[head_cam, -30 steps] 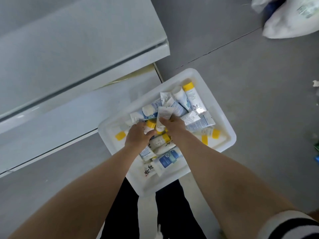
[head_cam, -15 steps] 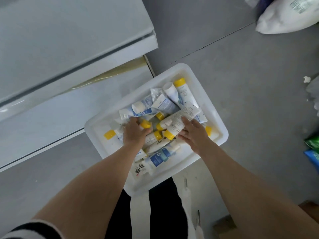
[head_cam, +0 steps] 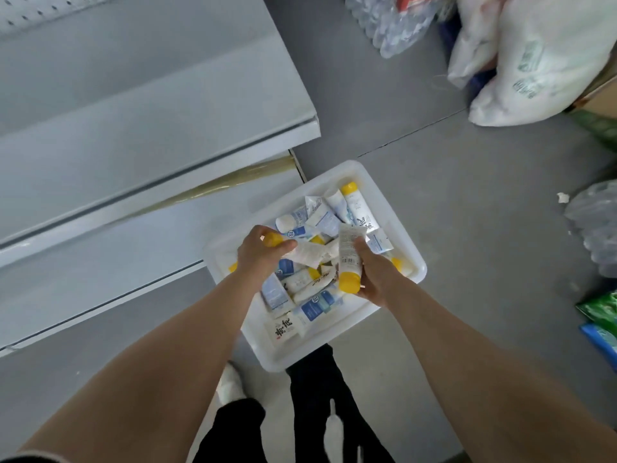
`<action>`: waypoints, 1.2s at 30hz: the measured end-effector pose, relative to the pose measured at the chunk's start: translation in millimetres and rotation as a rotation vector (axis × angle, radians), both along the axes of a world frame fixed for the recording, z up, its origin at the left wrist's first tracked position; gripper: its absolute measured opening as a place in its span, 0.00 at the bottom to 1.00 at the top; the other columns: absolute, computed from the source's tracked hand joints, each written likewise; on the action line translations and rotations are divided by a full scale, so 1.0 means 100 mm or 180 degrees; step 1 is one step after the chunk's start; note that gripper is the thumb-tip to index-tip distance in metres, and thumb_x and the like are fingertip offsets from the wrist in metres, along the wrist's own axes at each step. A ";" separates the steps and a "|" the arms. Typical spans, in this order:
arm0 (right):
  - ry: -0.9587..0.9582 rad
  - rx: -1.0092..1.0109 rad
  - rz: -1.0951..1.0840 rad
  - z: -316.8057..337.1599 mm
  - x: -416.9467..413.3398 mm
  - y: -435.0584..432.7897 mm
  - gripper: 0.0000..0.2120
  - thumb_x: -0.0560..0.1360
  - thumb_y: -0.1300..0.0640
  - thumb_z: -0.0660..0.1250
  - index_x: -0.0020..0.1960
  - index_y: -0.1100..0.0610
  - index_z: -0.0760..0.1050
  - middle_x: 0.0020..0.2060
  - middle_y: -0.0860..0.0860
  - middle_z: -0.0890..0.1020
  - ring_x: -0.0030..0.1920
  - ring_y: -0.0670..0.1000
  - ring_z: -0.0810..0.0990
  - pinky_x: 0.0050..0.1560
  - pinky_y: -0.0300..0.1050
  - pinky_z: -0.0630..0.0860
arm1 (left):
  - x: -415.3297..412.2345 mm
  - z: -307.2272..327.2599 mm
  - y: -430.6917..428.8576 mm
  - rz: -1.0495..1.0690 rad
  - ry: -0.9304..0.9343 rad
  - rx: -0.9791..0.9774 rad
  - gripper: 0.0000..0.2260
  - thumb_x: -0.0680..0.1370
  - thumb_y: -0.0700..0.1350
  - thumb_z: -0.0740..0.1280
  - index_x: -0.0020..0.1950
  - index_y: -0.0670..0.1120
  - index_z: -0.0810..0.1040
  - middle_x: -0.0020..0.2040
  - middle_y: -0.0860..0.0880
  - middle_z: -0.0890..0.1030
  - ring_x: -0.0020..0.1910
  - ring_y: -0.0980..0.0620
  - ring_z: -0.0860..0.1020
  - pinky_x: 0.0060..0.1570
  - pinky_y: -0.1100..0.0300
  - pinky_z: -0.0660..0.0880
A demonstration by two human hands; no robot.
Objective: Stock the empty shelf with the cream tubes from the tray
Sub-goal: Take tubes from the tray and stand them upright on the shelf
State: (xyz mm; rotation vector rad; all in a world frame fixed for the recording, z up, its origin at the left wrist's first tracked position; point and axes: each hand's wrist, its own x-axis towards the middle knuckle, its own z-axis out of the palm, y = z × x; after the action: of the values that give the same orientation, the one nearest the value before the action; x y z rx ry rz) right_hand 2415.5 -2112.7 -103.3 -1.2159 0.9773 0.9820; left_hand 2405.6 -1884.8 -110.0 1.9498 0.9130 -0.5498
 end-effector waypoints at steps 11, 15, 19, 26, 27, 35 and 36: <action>-0.0825 0.0326 0.0097 1.05 -0.77 0.86 0.25 0.75 0.43 0.70 0.65 0.58 0.75 0.50 0.57 0.82 0.44 0.52 0.83 0.43 0.45 0.82 | -1.03 1.07 0.62 0.2156 -0.0269 -0.2422 0.13 0.74 0.47 0.73 0.52 0.41 0.77 0.51 0.43 0.82 0.47 0.47 0.83 0.46 0.55 0.81; -0.1160 0.0570 0.0274 1.46 -1.31 1.61 0.24 0.75 0.41 0.68 0.65 0.56 0.75 0.51 0.57 0.84 0.47 0.55 0.84 0.44 0.47 0.83 | -1.66 1.59 1.17 0.2673 -0.0683 -0.3081 0.11 0.78 0.50 0.68 0.53 0.43 0.77 0.48 0.43 0.81 0.41 0.49 0.80 0.41 0.58 0.78; -0.1529 0.0824 0.0677 1.94 -1.79 2.50 0.22 0.77 0.43 0.67 0.65 0.55 0.72 0.54 0.58 0.84 0.48 0.56 0.85 0.41 0.48 0.82 | -2.41 2.23 1.96 0.2908 -0.1276 -0.3523 0.08 0.78 0.44 0.68 0.53 0.41 0.75 0.48 0.42 0.79 0.42 0.48 0.77 0.48 0.57 0.74; -0.2358 0.1625 0.1282 2.95 -2.33 4.11 0.16 0.79 0.51 0.66 0.64 0.56 0.72 0.55 0.58 0.82 0.53 0.60 0.82 0.51 0.56 0.81 | -3.45 3.24 3.48 0.2154 -0.2527 -0.2580 0.04 0.77 0.39 0.67 0.51 0.41 0.77 0.47 0.44 0.80 0.42 0.49 0.79 0.44 0.58 0.79; -0.2465 0.1714 0.1387 3.11 -2.38 4.33 0.17 0.79 0.52 0.67 0.64 0.57 0.72 0.56 0.58 0.82 0.53 0.60 0.82 0.51 0.57 0.80 | -3.55 3.37 3.70 0.2135 -0.2710 -0.2403 0.06 0.77 0.37 0.67 0.53 0.40 0.77 0.49 0.43 0.81 0.44 0.48 0.80 0.44 0.58 0.80; -0.3092 0.2168 0.2124 4.13 -2.47 5.84 0.15 0.77 0.62 0.68 0.63 0.58 0.74 0.58 0.60 0.80 0.54 0.60 0.82 0.54 0.58 0.80 | -3.95 4.10 5.20 0.2224 -0.3479 -0.1340 0.22 0.71 0.39 0.75 0.62 0.39 0.73 0.55 0.41 0.82 0.53 0.44 0.82 0.56 0.51 0.78; -0.3171 0.2184 0.2205 4.22 -2.44 6.03 0.15 0.77 0.63 0.68 0.63 0.59 0.74 0.58 0.60 0.81 0.54 0.60 0.82 0.54 0.58 0.80 | -3.95 4.16 5.36 0.2255 -0.3558 -0.1243 0.20 0.71 0.39 0.75 0.61 0.39 0.74 0.54 0.42 0.83 0.52 0.44 0.82 0.55 0.52 0.78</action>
State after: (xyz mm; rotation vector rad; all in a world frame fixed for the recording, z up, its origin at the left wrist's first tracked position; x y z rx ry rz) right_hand 2171.3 -1509.3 319.1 -1.2115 -0.5709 0.9191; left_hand 2010.1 -1348.3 306.4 1.1395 0.5958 0.6851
